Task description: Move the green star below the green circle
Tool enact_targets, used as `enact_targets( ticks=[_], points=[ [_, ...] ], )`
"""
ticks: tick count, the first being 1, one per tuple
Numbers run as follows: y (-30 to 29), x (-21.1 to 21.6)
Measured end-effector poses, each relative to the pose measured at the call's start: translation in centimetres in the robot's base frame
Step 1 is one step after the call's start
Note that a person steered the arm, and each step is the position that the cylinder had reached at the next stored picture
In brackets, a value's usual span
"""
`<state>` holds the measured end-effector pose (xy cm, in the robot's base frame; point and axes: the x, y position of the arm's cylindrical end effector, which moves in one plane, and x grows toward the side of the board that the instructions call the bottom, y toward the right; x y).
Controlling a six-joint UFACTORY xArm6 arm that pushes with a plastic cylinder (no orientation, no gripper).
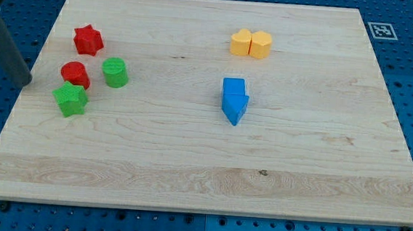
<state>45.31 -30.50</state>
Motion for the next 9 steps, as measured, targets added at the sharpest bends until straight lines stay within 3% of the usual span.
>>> enact_targets(
  ticks=[2, 4, 9],
  points=[
    [0.0, 0.5],
    [2.7, 4.0],
    [13.2, 3.1]
  ],
)
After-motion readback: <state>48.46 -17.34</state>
